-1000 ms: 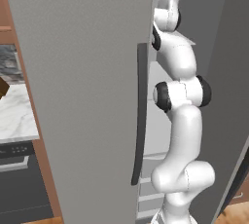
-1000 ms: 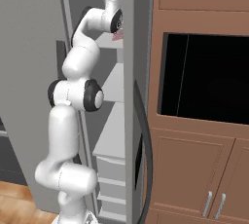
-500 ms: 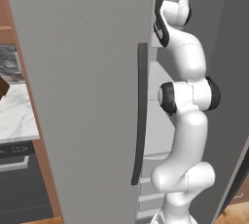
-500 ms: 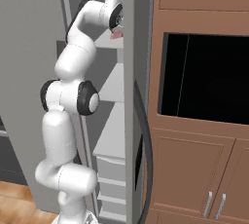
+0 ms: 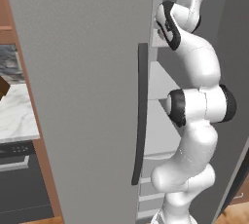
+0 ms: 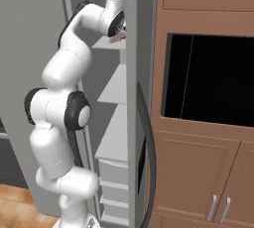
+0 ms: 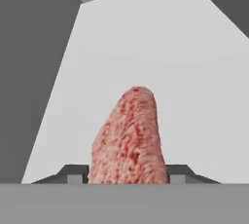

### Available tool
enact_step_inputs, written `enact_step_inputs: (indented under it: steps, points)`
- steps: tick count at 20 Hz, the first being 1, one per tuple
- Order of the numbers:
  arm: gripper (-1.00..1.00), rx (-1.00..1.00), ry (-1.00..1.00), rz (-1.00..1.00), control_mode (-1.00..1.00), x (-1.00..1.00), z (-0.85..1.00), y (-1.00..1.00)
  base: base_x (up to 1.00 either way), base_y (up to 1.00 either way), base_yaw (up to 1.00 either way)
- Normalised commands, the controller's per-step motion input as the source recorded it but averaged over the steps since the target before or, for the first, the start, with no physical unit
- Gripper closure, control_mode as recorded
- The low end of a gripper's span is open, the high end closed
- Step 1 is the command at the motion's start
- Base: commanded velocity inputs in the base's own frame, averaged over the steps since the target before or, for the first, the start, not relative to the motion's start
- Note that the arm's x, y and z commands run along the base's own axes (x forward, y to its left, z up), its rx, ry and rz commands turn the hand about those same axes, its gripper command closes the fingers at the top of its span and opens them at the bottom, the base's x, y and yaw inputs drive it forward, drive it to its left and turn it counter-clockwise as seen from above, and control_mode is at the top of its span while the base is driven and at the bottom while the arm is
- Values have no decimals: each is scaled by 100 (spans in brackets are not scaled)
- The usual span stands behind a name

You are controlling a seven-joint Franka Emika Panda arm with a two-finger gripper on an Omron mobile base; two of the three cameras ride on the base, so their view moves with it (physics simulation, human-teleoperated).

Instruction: Take the garlic, chicken drumstick, and steak from the freezer and place them in the bowl on the counter.

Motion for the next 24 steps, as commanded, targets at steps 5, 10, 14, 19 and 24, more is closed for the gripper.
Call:
enact_step_inputs:
  steps: [5, 10, 14, 19, 24]
  points:
    - [100, 5, -30, 0, -100, -100, -27, 0, 0, 0, 0]
    - [100, 12, -37, -2, -100, -100, -4, 0, 0, 0, 0]
    - [100, 17, -5, -6, -100, -100, 5, 0, 0, 0, 0]
    - [100, 4, 10, -7, -100, -100, -53, -1, 0, 0, 0]
    - [100, 0, 11, -4, 100, -80, -75, 2, -20, 3, -1]
